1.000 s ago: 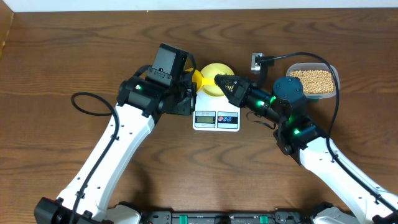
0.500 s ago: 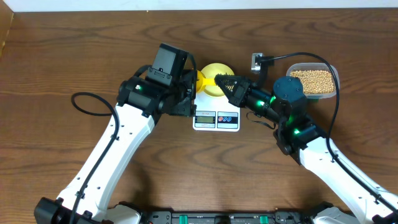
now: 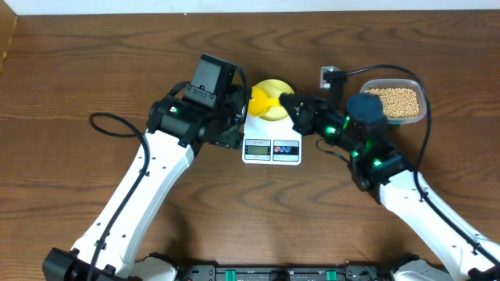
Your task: Scoop item into bowl and weigh 50g on scale
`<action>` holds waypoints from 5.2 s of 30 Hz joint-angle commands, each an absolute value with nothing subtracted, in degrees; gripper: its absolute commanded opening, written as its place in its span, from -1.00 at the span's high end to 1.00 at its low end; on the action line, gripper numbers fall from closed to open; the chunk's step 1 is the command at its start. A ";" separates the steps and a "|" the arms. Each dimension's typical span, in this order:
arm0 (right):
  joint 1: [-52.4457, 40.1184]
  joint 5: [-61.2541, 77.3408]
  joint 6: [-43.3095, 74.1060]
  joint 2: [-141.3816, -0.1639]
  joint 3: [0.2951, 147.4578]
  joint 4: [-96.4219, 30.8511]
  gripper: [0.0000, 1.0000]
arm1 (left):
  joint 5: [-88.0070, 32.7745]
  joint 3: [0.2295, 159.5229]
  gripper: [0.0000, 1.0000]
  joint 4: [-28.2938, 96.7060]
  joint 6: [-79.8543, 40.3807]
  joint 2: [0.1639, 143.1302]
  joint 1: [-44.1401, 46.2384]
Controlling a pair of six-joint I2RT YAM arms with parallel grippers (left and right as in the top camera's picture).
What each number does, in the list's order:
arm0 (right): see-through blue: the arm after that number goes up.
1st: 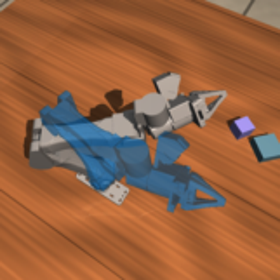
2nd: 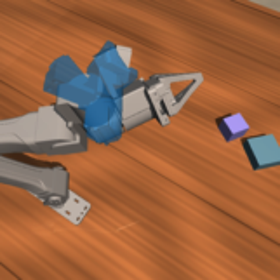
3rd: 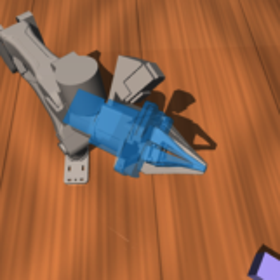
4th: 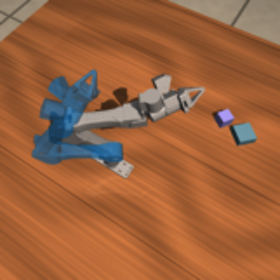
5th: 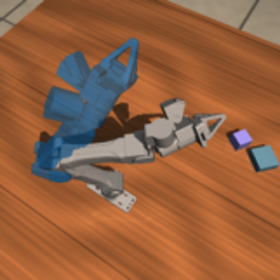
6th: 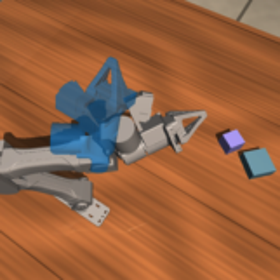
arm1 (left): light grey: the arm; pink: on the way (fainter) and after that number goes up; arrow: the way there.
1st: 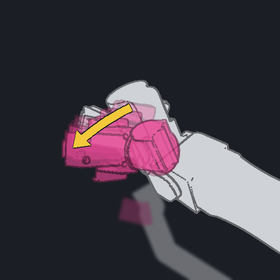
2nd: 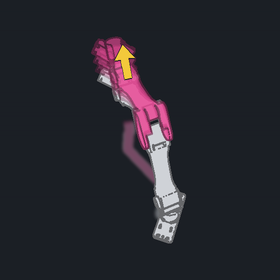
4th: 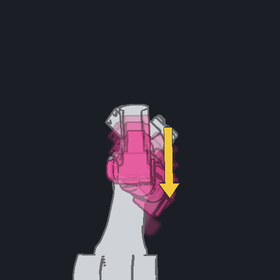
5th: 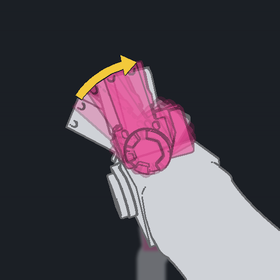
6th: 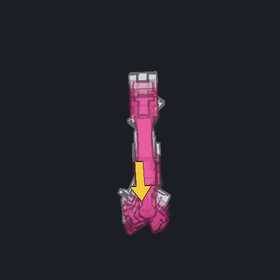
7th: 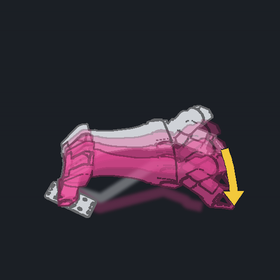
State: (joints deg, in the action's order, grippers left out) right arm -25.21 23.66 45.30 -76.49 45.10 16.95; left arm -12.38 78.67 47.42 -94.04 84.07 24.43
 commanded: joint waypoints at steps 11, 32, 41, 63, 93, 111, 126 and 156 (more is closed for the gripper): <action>-10.85 40.36 30.72 -75.88 46.13 16.97 0.98 | -12.45 79.64 -0.61 47.29 -50.92 81.34 21.54; -1.91 38.41 19.79 -72.20 56.36 -6.79 0.98 | -12.43 79.61 -0.77 47.90 -19.51 81.34 21.54; -1.98 32.62 16.43 -72.20 64.49 -20.45 0.98 | -12.43 79.61 -0.78 47.90 -19.51 81.34 21.54; -3.09 32.47 14.52 -71.77 66.65 -29.76 0.98 | -12.43 79.61 -0.79 47.90 -19.51 81.34 21.54; -3.09 32.47 13.17 -71.79 66.65 -35.86 0.98 | -12.43 79.61 -0.79 47.90 -19.51 81.34 21.54; -3.09 28.38 12.60 -71.79 66.65 -36.16 0.98 | -12.43 79.61 -0.78 47.90 -19.51 81.34 21.54; -3.03 16.75 14.04 -71.77 68.86 -34.20 0.98 | -9.41 79.61 -0.79 50.63 -15.46 81.34 21.56; -3.05 3.97 9.28 -71.79 77.38 -44.51 0.98 | -9.69 79.61 -0.79 50.11 -15.49 81.34 21.56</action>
State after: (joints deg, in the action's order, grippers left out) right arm -2.15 4.86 10.00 -72.69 76.05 -44.75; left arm -10.17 78.67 50.11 -16.43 81.87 21.76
